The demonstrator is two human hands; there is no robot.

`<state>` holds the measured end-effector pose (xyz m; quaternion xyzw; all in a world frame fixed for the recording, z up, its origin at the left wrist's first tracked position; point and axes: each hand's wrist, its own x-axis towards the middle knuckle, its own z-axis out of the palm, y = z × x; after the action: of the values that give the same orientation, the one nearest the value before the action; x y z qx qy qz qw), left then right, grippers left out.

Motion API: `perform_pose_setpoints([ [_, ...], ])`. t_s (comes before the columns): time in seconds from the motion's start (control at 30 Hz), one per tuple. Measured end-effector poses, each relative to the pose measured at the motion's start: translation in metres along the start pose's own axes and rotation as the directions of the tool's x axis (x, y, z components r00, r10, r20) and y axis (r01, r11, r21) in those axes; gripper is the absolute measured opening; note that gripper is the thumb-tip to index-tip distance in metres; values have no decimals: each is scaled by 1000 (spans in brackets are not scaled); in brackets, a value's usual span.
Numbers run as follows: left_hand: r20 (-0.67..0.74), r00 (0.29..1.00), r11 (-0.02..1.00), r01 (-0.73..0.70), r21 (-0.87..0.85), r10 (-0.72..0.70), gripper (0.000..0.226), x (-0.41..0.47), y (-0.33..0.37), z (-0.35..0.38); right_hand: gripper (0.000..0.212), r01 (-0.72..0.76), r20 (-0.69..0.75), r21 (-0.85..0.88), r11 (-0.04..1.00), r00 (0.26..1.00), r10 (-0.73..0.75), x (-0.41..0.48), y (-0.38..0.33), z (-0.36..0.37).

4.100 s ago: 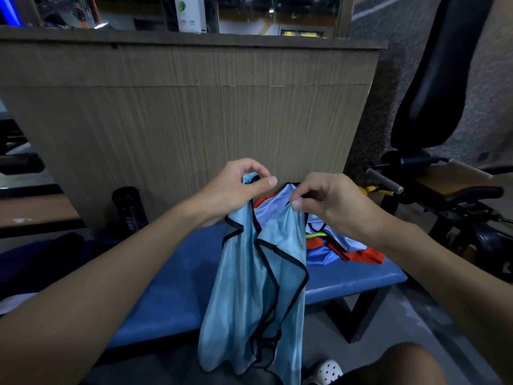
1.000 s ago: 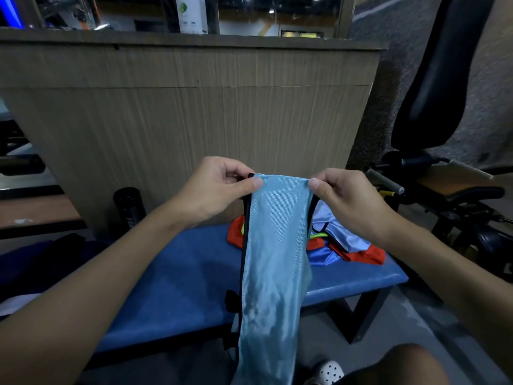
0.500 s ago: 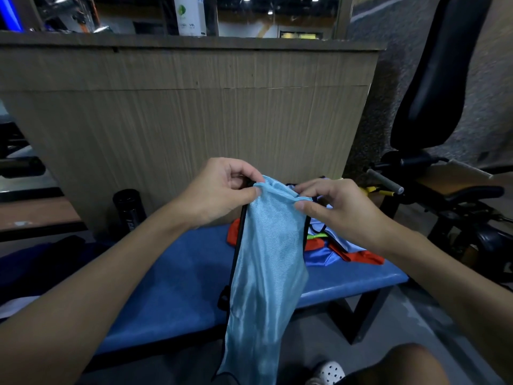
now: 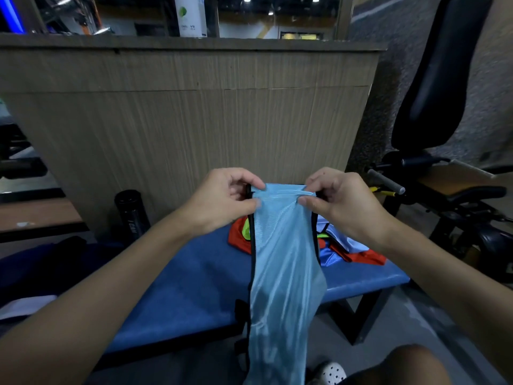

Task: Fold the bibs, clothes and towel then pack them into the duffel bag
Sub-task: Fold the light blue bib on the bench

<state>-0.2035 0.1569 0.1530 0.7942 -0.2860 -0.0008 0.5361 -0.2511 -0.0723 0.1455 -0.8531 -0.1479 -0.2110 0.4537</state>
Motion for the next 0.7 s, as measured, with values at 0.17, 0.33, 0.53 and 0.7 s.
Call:
perform_pose_setpoints([
  [0.17,41,999,998,8,-56,-6,21,-3,0,10,17,8,6,34,999,1000,-9,3,-1,-2],
  [0.33,26,1000,1000,-7,-18,7,6,-2,-1,10,13,-6,-4,49,999,1000,6,0,1,-7],
  [0.53,-32,998,999,-44,5,44,14,0,2,7,15,-72,9,68,995,997,71,-3,1,-12],
  [0.7,-44,997,996,-60,-58,58,32,-1,8,11,17,-90,10,73,993,996,89,-2,3,-13],
])
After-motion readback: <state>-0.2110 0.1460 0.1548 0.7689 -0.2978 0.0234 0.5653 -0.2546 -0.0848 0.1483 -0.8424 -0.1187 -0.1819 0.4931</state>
